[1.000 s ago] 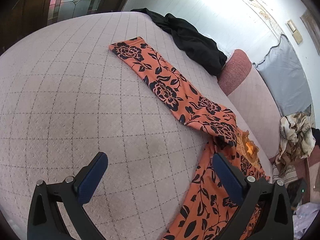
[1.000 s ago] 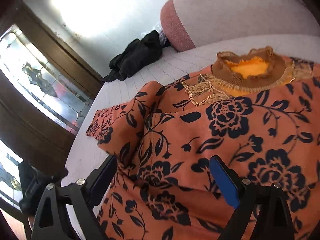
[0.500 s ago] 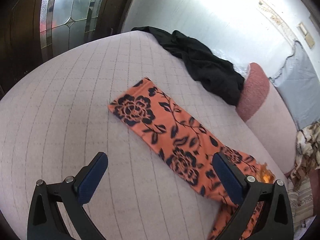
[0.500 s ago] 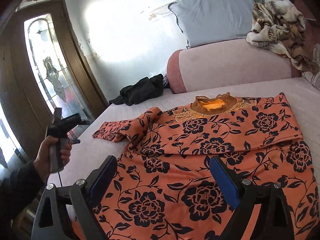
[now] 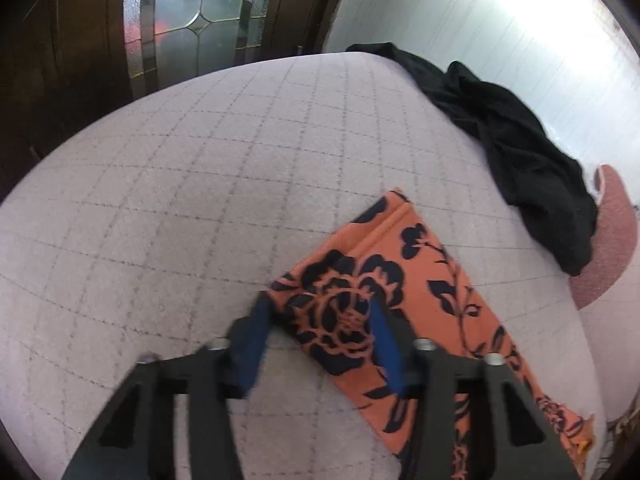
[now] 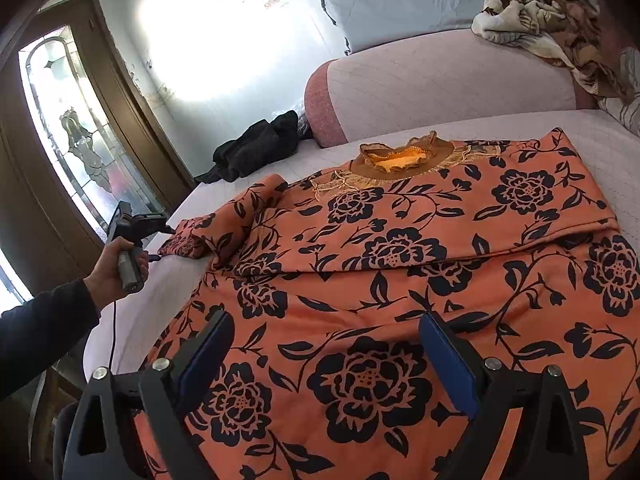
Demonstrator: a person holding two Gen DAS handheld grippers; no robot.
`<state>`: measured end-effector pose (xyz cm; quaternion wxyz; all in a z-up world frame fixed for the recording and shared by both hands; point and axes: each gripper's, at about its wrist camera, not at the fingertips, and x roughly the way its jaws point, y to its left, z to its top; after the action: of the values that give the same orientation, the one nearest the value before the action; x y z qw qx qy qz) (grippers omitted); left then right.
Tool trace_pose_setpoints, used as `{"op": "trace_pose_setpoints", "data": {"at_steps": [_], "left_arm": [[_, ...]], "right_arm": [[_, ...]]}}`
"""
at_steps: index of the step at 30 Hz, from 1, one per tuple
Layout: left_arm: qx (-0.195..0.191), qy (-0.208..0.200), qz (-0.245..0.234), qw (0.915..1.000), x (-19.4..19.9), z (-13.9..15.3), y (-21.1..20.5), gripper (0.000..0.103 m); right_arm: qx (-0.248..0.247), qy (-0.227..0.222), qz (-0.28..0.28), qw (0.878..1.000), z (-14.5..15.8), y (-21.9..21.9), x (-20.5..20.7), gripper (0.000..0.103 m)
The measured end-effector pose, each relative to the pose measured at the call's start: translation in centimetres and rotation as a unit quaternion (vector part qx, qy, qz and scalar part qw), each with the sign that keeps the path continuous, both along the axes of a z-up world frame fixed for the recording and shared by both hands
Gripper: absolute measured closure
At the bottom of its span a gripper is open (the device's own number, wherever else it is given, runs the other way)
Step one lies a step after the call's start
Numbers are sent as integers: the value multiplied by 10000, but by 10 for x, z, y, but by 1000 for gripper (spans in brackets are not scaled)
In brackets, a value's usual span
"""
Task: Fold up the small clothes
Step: 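Grasp the other sleeve with the left tool and lift it, then fold the held sleeve across the shirt body with the left tool, release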
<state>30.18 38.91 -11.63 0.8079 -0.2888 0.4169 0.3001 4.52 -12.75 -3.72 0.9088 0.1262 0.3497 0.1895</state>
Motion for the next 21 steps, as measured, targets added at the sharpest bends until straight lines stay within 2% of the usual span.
{"op": "trace_pose_setpoints", "data": {"at_steps": [2,4,5,7,10,13,16,18,21], "left_arm": [[-99,9,-20,9999,1,0,9,85],[-48,75,-70,9999,0,10,11,99],[30,69,-41,10000,-2,19,10,99],[311,-162,-116,9993,-7,50,-4,99],[838,-753,-654,9915,-14,117,-51,99],[1025,-1546,-1295,9741,-25,190,-116,99],[1154,-2188,-2072,9465,-39,251,-193,99],[1234,-2500,-2597,9246,-48,277,-250,99],[1097,-2640,-3359,8975,-52,285,-331,99]], "right_arm": [[-12,20,31,10000,-1,1,0,8],[-30,9,24,10000,-2,0,-1,8],[-17,12,6,10000,-1,-1,-1,8],[40,-4,-38,10000,0,-4,-1,8],[161,-54,-121,9998,5,-13,-3,8],[353,-48,-265,9990,7,-25,-4,8],[565,-51,-430,9975,12,-40,-6,8],[691,-91,-560,9960,16,-50,-8,8],[886,-132,-749,9932,21,-64,-10,8]]}}
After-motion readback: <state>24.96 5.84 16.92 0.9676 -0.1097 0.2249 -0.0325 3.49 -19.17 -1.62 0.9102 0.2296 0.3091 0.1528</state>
